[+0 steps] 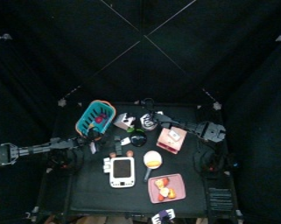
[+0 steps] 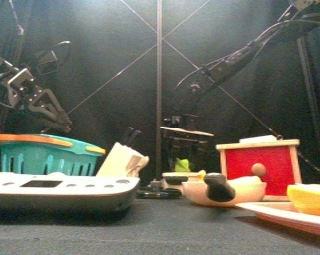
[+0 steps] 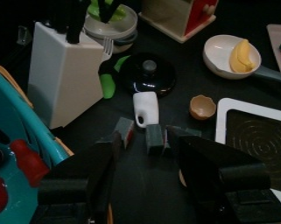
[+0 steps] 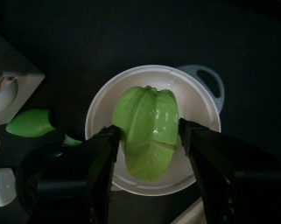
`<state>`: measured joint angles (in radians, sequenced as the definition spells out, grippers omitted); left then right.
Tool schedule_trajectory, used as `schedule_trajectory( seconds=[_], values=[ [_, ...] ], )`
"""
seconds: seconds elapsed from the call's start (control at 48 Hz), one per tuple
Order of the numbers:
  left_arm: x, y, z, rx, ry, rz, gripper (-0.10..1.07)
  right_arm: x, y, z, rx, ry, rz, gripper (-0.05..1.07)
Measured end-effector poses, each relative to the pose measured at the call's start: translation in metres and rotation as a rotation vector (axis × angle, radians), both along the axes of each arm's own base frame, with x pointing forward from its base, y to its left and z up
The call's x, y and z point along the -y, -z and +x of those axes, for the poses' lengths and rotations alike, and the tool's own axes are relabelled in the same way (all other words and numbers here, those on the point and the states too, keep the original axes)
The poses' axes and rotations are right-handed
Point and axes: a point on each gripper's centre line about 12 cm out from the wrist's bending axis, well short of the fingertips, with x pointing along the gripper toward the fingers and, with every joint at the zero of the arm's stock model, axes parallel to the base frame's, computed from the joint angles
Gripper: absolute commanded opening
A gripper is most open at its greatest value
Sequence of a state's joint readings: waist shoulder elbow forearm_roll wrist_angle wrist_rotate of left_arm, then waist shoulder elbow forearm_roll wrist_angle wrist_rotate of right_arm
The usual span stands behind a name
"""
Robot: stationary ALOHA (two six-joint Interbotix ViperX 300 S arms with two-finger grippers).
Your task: Place starfruit on stove
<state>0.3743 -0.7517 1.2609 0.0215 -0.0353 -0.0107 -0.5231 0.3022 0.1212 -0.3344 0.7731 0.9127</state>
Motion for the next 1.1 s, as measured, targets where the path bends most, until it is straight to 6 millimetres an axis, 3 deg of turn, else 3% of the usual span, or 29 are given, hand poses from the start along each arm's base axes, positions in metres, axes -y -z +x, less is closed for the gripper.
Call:
schedule_trajectory(
  seconds=[0.125, 0.25, 0.417, 0.896, 1.104],
  values=[
    [0.000, 0.001, 0.000, -0.005, -0.001, -0.003, 0.84, -0.010, -0.003, 0.002, -0.016, -0.013, 0.007, 0.66],
    [0.000, 0.001, 0.000, -0.005, -0.002, -0.005, 0.84, -0.028, -0.027, 0.003, -0.020, -0.031, -0.001, 0.65],
    [0.000, 0.000, 0.000, -0.004, 0.001, -0.003, 0.84, -0.068, -0.048, 0.015, -0.022, -0.091, 0.008, 0.65],
    [0.004, -0.024, -0.009, 0.094, 0.026, 0.089, 0.84, -0.168, -0.051, 0.046, 0.074, -0.061, -0.005, 0.65],
    [0.004, -0.026, -0.009, 0.095, 0.032, 0.114, 0.84, -0.210, -0.052, 0.057, 0.155, 0.004, 0.036, 0.65]
  ],
)
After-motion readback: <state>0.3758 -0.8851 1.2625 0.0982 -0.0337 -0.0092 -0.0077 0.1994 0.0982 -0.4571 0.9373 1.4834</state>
